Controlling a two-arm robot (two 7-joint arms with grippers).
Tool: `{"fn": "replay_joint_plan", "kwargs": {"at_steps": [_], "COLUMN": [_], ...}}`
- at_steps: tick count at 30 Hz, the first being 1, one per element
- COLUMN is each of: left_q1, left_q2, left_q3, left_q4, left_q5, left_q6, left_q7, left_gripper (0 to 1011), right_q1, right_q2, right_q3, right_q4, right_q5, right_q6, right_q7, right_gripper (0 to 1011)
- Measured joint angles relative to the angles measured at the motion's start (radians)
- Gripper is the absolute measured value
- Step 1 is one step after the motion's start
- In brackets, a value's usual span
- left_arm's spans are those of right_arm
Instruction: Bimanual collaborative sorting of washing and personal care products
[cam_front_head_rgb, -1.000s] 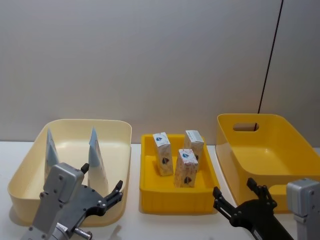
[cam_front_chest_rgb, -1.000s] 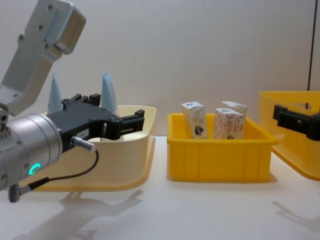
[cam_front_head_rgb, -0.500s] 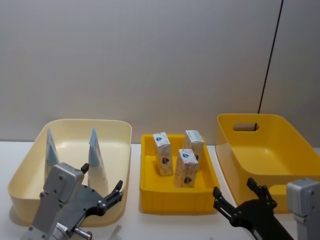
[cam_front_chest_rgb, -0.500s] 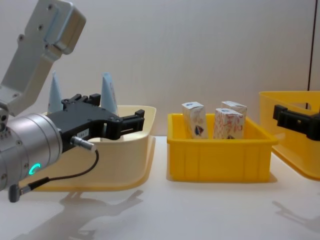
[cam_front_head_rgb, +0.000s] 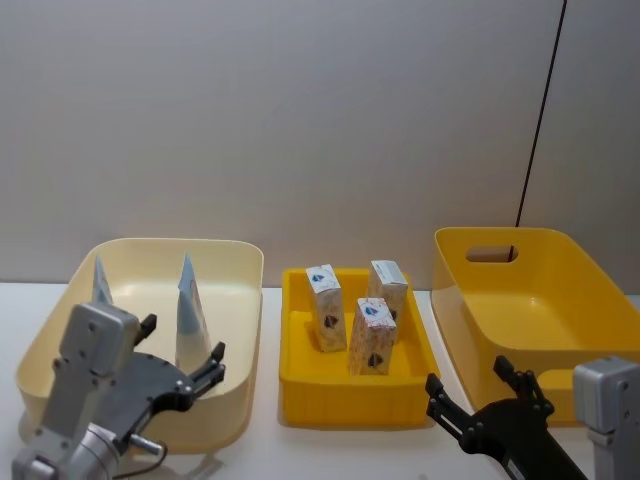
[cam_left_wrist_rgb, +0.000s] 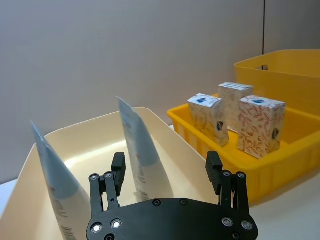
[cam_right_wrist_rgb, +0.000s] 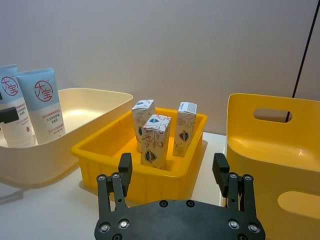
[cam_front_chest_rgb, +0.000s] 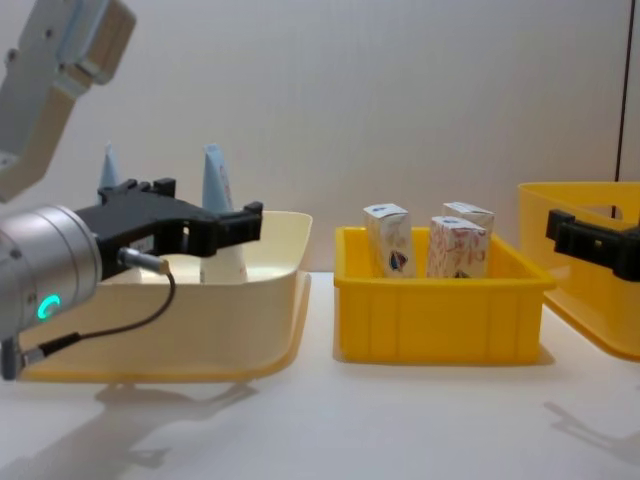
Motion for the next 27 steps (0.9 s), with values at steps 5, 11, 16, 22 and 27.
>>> {"fn": "replay_joint_plan", "kwargs": {"at_steps": [5,11,16,22,27], "left_q1": [-0.022,-0.049,-0.085,-0.13,-0.164], "left_q2": [-0.011,-0.027,-0.046,-0.07,-0.088], "left_q3": [-0.024,-0.043,-0.055,-0.06,-0.061], "left_q4": [0.019,0.049,0.094,0.15,0.192], "left_q5": [-0.035,-0.074,-0.104,-0.119,-0.12], "left_q6": [0.029,0.06,0.083,0.099,0.104], "left_q7": [-0.016,-0.04,-0.067,-0.083,-0.089], "left_gripper": [1003,1003,1003,1004,1003], "right_q1": [0.0,0.0,0.0,0.0,0.0], "right_q2": [0.0,0.0,0.0,0.0,0.0], "right_q3": [0.0,0.0,0.0,0.0,0.0], "right_q4": [0.0,0.0,0.0,0.0,0.0], "right_q5": [0.0,0.0,0.0,0.0,0.0], "right_q6": [0.0,0.0,0.0,0.0,0.0], "right_q7": [0.0,0.0,0.0,0.0,0.0], "right_gripper": [1001,1001,1001,1001,1001]}}
